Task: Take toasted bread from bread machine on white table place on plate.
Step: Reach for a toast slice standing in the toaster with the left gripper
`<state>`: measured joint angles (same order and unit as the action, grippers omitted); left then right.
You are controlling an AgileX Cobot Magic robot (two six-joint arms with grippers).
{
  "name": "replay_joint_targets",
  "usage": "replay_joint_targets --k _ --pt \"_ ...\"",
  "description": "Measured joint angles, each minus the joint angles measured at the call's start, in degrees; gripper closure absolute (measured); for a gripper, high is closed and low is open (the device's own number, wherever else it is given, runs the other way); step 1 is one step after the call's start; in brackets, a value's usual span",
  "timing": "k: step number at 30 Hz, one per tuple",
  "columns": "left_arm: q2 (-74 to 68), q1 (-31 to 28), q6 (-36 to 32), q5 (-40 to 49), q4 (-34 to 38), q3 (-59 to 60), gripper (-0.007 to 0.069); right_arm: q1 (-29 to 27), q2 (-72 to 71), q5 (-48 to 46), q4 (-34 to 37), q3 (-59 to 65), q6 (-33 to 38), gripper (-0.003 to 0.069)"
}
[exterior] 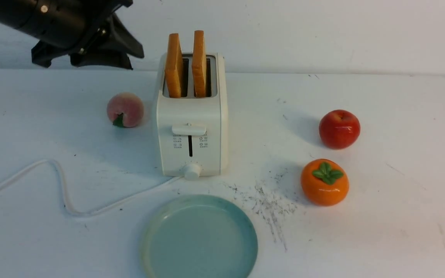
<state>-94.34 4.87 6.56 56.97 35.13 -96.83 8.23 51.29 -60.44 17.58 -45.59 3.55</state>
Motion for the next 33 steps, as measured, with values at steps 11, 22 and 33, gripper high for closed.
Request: replay_joint_targets --k 11,22,33 --pt "-17.46 1.31 1.57 5.02 -3.69 -22.04 0.0261 1.77 1.99 0.96 0.02 0.0 0.18 0.0653" --pt "-24.0 6.81 7.51 4.51 -17.84 -30.03 0.0261 1.77 1.99 0.96 0.02 0.0 0.18 0.0647" --pt "-25.19 8.02 7.93 2.48 -20.15 -30.03 0.0261 1.77 1.99 0.96 0.02 0.0 0.18 0.0643"
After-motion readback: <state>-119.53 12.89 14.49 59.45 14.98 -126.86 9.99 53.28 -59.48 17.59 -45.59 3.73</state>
